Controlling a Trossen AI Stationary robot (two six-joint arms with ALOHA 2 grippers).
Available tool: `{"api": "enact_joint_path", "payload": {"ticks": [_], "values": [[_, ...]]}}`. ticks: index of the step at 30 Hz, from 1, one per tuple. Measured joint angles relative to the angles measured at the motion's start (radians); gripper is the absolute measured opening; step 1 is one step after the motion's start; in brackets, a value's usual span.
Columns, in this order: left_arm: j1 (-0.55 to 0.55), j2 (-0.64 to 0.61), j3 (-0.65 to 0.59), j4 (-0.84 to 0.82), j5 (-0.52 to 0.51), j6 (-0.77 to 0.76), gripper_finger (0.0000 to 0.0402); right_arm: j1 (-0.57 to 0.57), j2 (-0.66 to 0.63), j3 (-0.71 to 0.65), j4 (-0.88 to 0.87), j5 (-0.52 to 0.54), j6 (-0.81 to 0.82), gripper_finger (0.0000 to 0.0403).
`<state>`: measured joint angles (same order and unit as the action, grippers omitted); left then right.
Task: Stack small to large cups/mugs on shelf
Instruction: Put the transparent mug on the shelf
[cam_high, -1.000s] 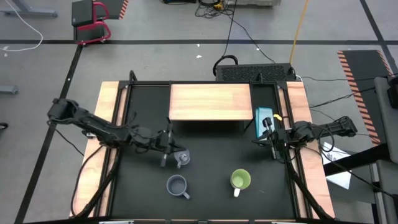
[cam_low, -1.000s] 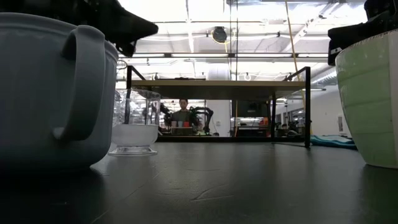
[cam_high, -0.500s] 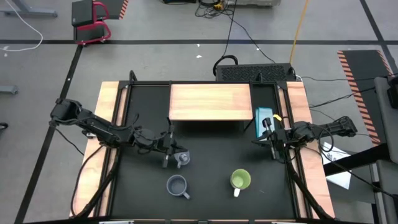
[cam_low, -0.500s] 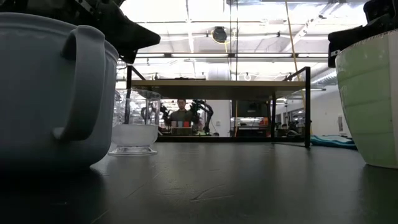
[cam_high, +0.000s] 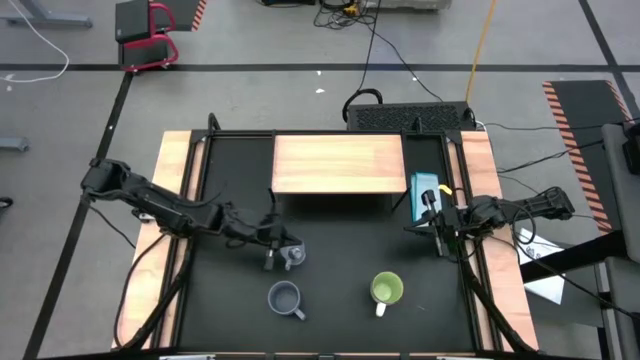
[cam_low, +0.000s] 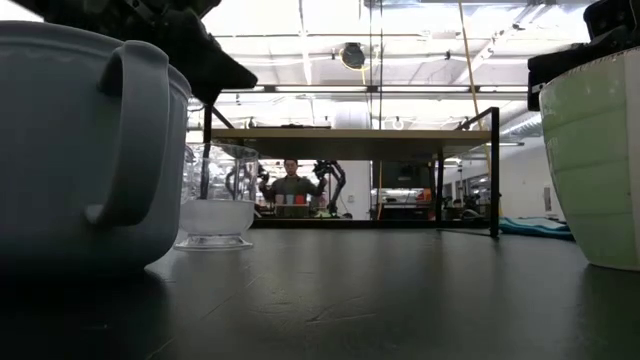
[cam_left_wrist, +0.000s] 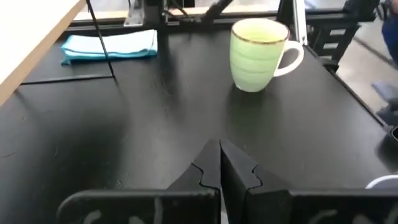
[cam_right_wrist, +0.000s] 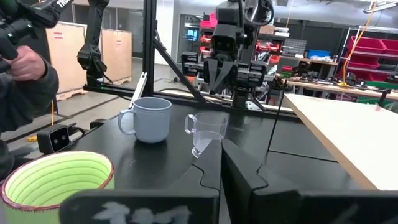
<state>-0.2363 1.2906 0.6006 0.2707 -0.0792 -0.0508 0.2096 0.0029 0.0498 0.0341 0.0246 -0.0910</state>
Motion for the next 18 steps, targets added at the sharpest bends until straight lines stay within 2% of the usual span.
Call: {"api": "enact_joint_path", "payload": {"ticks": [7, 18], "values": [[0.000, 0.000, 0.124, -0.244, 0.001, 0.050, 0.0000, 0.000, 0.000, 0.000, 0.000, 0.000, 0.000, 0.0000], [0.029, 0.021, 0.194, -0.363, 0.095, 0.098, 0.0000, 0.000, 0.000, 0.000, -0.001, 0.000, -0.001, 0.0000]]}}
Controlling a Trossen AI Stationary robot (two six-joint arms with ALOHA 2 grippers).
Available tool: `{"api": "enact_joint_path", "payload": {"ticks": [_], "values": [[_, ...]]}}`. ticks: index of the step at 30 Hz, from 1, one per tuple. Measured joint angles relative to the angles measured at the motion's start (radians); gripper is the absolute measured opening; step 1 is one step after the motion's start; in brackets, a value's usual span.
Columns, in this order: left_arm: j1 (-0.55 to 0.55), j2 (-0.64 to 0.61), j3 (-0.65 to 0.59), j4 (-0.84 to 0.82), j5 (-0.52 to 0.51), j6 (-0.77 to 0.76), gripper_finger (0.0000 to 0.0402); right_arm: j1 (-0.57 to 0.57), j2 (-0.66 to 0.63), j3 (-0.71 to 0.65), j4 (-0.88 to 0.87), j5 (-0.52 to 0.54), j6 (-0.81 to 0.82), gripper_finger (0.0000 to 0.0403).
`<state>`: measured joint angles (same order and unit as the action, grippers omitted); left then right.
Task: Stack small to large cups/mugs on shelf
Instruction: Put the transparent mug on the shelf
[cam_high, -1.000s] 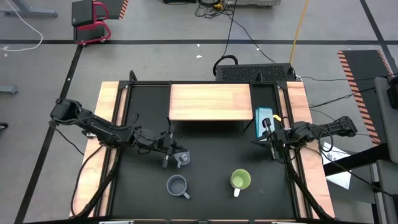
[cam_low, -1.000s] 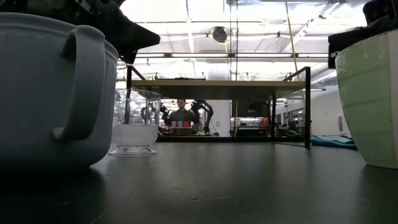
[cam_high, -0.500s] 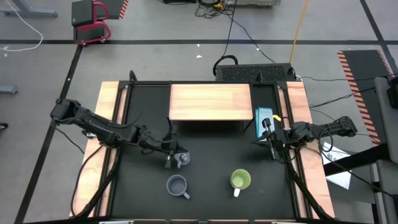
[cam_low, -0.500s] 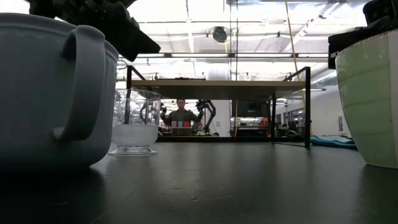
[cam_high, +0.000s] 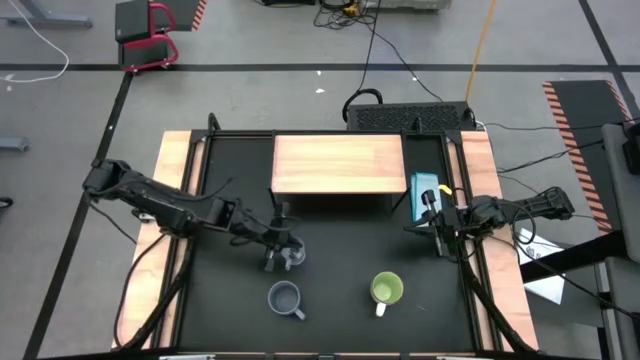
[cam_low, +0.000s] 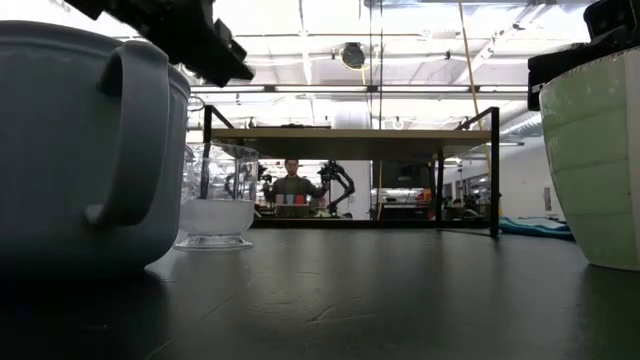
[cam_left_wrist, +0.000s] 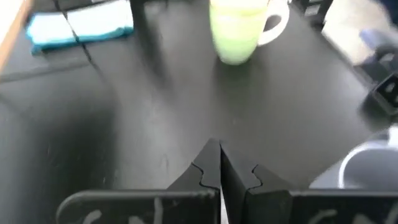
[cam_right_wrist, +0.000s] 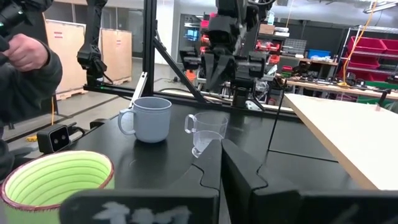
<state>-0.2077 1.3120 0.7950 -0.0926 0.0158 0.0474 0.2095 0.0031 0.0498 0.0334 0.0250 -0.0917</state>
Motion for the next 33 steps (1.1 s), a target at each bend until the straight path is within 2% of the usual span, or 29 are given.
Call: {"api": "enact_joint_path", "payload": {"ticks": [11, 33], "values": [[0.049, 0.061, 0.086, -0.213, 0.029, 0.018, 0.0000, 0.000, 0.000, 0.000, 0.000, 0.000, 0.000, 0.0000], [0.050, 0.072, 0.097, -0.196, 0.028, -0.001, 0.0003, 0.000, 0.009, 0.000, 0.000, 0.000, 0.001, 0.0000]]}}
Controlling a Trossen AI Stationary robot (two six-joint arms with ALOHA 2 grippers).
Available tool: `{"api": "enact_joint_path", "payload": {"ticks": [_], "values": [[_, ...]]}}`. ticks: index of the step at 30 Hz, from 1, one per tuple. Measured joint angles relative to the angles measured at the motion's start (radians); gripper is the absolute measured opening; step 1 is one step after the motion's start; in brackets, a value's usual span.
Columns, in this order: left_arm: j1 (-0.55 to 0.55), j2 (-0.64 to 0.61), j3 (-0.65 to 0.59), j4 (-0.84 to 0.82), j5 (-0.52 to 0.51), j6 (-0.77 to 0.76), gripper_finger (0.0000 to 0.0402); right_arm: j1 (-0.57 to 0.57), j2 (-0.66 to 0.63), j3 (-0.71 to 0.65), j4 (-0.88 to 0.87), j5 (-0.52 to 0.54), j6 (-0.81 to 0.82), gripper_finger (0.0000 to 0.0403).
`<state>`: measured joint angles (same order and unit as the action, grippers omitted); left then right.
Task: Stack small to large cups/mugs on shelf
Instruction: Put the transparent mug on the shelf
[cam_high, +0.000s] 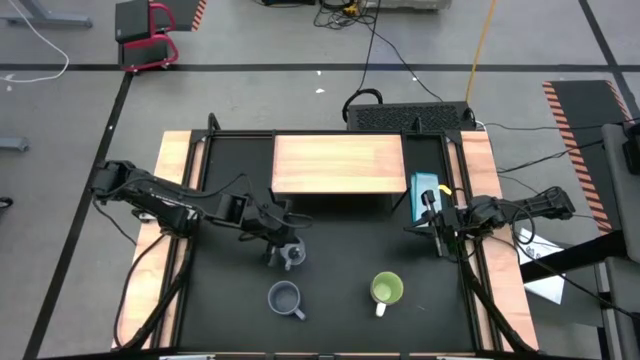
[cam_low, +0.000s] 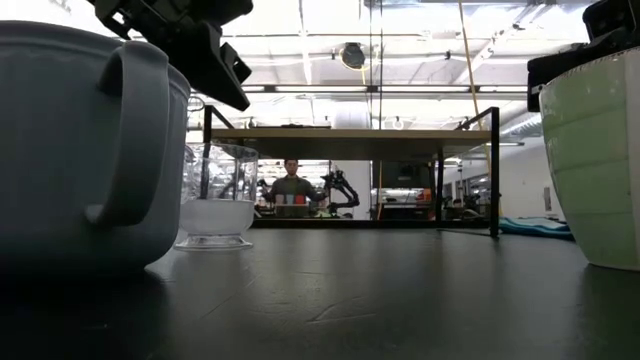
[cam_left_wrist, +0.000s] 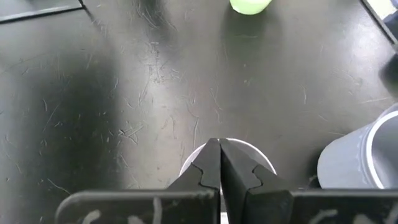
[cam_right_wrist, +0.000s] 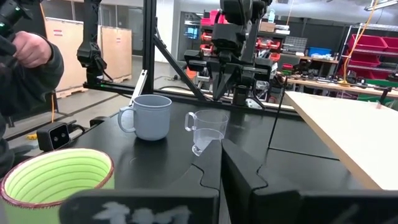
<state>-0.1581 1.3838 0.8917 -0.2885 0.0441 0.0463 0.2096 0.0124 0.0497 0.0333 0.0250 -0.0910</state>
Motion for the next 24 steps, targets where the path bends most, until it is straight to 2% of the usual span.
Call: {"api": "enact_joint_path", "payload": {"ticks": [24], "values": [[0.002, 0.000, -0.002, 0.002, -0.019, -0.029, 0.0109, 0.000, 0.000, 0.000, 0.000, 0.000, 0.001, 0.0000]]}}
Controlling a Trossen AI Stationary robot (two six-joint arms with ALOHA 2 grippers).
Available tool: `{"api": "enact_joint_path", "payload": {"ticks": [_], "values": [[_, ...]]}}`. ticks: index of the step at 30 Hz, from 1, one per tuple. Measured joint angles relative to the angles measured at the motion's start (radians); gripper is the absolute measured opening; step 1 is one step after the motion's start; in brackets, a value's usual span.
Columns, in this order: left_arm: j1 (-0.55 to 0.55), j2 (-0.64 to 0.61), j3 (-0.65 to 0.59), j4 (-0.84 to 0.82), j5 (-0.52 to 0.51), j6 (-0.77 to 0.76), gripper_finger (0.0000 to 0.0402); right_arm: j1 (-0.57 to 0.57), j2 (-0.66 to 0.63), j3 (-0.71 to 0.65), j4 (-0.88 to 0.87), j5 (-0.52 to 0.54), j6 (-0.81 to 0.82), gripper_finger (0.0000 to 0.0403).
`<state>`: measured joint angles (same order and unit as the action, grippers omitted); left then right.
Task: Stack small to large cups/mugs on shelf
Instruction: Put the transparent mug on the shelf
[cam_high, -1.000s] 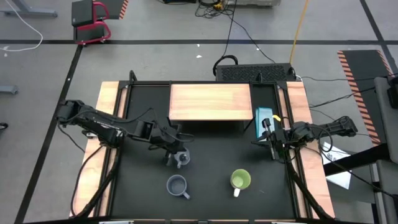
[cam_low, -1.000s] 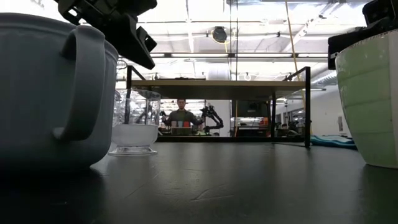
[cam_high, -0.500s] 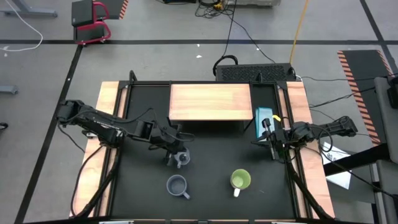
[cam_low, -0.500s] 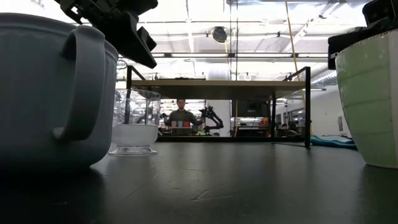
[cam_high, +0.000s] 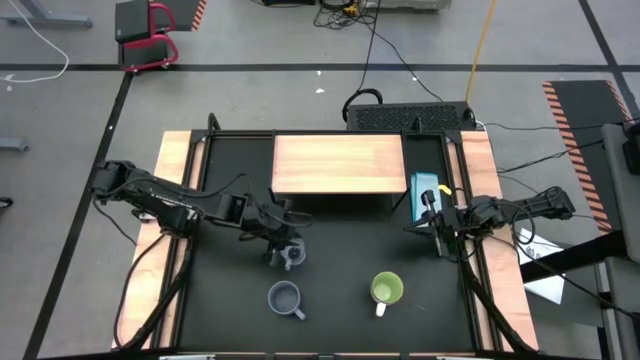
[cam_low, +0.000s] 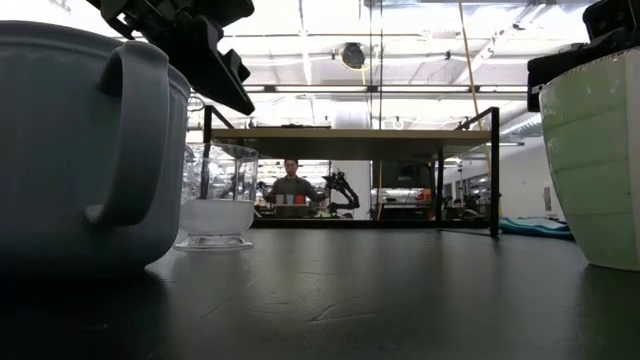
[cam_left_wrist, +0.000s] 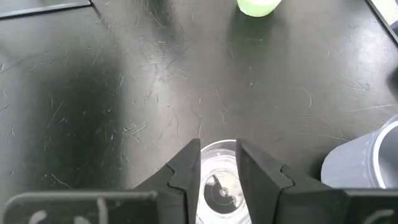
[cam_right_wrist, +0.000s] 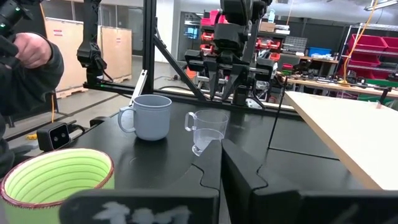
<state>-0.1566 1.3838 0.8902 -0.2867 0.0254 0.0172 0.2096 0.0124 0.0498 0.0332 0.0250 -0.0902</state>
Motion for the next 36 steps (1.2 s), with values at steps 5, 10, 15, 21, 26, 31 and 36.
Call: {"api": "enact_joint_path", "payload": {"ticks": [5, 10, 15, 21, 26, 31, 36], "values": [[0.000, 0.000, 0.000, -0.001, 0.000, -0.004, 0.0127, 0.000, 0.000, 0.000, 0.000, 0.000, 0.000, 0.0000], [0.000, 0.000, 0.000, -0.011, 0.000, -0.006, 0.0143, 0.000, 0.000, 0.000, 0.000, 0.000, 0.000, 0.0000], [0.000, 0.000, 0.000, -0.011, 0.000, -0.008, 0.0149, 0.000, 0.000, 0.000, 0.000, 0.000, 0.000, 0.0000], [0.001, 0.000, 0.000, -0.048, -0.001, -0.017, 0.0150, 0.000, 0.000, 0.000, 0.000, 0.000, 0.000, 0.0000], [0.019, 0.000, 0.000, -0.109, 0.000, -0.051, 0.0150, 0.000, 0.000, 0.000, 0.000, 0.000, 0.000, 0.0000], [0.035, 0.000, 0.000, -0.139, 0.021, -0.080, 0.0150, 0.000, 0.000, 0.000, 0.000, 0.000, 0.000, 0.0000], [0.034, 0.000, 0.000, -0.165, 0.027, -0.099, 0.0150, 0.000, 0.000, 0.000, 0.000, 0.000, 0.000, 0.0000]]}}
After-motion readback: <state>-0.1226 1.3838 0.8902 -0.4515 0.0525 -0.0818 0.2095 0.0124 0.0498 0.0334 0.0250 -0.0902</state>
